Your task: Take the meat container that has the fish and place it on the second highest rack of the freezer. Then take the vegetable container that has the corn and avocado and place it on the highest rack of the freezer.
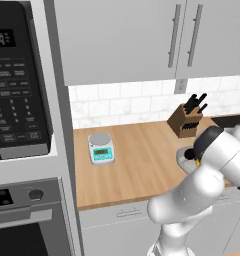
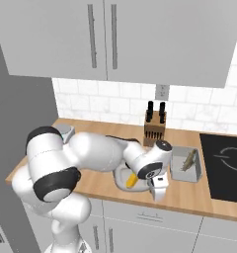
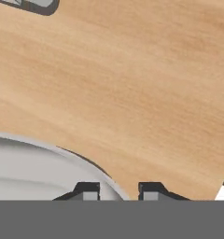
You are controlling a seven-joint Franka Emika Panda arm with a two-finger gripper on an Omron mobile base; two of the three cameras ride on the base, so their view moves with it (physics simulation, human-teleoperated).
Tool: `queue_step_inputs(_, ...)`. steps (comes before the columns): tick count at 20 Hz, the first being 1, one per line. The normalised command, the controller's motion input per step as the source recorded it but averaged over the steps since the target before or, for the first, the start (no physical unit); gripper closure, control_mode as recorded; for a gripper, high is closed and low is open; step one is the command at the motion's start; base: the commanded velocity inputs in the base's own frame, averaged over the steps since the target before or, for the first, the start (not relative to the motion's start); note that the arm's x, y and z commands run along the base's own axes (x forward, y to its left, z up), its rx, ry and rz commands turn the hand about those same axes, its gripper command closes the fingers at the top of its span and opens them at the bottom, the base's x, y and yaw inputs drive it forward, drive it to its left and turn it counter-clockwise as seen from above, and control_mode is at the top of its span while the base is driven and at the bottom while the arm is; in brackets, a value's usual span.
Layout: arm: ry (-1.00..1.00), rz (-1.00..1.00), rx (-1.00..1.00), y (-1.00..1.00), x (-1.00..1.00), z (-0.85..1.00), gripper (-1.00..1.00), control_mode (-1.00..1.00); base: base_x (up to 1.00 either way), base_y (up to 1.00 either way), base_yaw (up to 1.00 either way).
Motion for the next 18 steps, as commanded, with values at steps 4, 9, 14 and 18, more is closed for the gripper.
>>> queue_step_inputs(4, -0.06, 0.00, 0.00, 0.05, 0.00, 0.12, 1.00, -1.00, 0.00, 0.00, 0.00)
queue_step_inputs(9, -0.09, -0.04, -0.05, 0.41, 0.00, 0.60, 1.00, -1.00, 0.00, 0.00, 0.00)
queue_step_inputs(14, -0.11, -0.09, -0.08, 0.54, -0.08, 0.99, 1.00, -1.00, 0.00, 0.00, 0.00)
queue_step_inputs(18, -0.14, -0.04, -0.03, 0.41, -0.52, 0.73, 1.00, -1.00, 0.00, 0.00, 0.00)
